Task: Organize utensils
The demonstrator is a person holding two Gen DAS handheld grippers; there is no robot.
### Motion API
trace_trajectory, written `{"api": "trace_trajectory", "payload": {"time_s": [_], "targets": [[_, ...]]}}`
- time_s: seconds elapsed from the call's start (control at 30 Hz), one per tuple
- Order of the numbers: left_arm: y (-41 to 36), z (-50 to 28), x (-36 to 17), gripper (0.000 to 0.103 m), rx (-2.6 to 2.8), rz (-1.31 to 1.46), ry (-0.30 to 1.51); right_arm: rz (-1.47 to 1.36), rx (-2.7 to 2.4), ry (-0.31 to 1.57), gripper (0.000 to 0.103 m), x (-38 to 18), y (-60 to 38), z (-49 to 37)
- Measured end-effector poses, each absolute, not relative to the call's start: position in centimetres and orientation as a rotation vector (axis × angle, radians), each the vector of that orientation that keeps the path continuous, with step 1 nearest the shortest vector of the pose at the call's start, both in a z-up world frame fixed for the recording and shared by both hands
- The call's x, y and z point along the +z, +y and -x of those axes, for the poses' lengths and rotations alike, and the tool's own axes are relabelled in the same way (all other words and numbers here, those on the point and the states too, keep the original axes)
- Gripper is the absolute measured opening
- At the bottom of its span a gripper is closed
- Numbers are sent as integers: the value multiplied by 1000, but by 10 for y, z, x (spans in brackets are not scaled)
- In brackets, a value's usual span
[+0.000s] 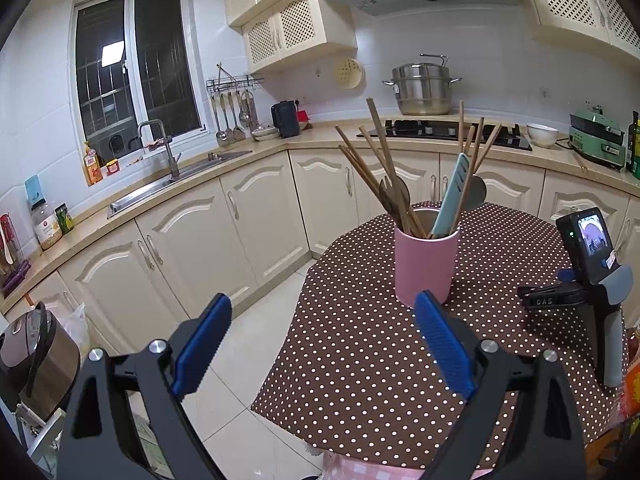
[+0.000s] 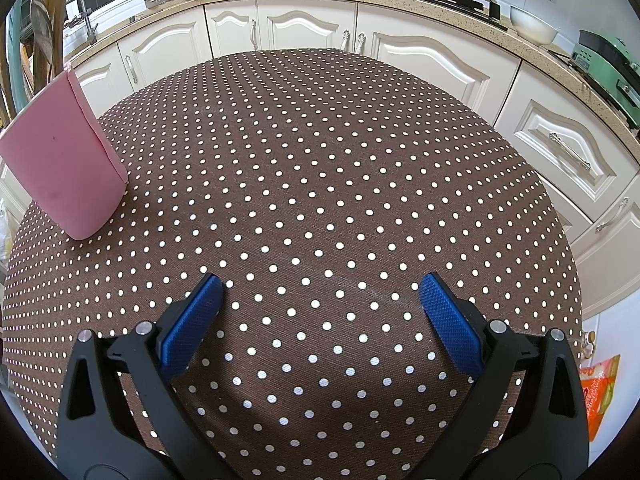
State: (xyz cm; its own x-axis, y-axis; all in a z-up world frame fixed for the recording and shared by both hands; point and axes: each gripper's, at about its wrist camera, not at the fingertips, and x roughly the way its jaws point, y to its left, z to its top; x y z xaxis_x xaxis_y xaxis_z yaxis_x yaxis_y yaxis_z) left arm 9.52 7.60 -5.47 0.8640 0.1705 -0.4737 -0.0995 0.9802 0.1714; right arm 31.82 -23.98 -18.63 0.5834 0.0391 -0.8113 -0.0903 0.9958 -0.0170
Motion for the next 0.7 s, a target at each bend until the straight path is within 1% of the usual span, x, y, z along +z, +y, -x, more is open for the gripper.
{"api": "trace_trajectory", "payload": {"time_s": [0.7], "targets": [[73, -92, -51, 91, 117, -136, 502, 59, 76, 945, 97, -186, -239, -319]]}}
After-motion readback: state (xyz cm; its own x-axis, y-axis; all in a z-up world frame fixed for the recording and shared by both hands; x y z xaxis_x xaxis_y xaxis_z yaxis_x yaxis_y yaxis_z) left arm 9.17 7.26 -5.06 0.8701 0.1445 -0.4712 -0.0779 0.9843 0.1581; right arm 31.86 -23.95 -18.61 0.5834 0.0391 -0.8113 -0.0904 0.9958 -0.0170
